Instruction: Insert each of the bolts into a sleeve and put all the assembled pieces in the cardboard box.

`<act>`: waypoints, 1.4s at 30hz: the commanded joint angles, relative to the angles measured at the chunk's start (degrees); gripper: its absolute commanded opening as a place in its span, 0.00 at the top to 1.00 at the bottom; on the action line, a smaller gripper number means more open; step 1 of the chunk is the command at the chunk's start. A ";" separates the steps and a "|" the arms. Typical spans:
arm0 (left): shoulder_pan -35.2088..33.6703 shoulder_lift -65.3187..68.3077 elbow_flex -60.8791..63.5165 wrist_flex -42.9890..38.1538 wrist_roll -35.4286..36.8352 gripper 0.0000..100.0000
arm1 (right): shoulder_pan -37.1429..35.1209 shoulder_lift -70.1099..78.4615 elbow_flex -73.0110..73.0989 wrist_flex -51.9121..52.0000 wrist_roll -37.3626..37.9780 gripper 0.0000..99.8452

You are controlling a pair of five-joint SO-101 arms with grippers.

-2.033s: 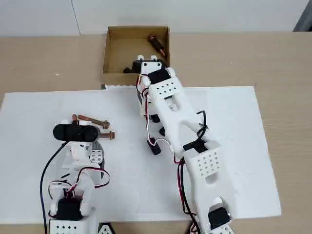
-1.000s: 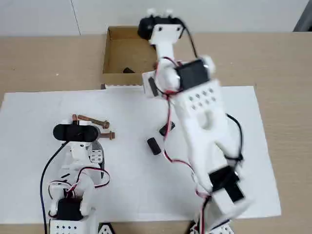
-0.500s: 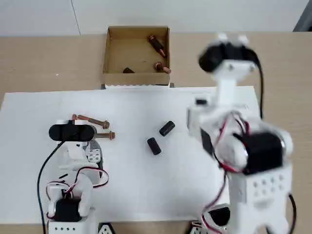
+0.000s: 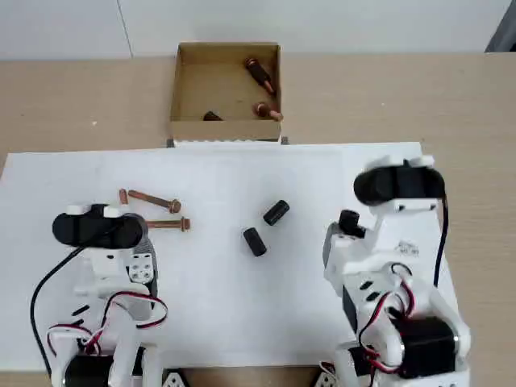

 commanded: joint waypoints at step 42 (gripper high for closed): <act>0.00 91.08 -46.99 11.16 -55.91 0.99 | 0.66 -6.55 13.01 -6.29 -0.62 1.00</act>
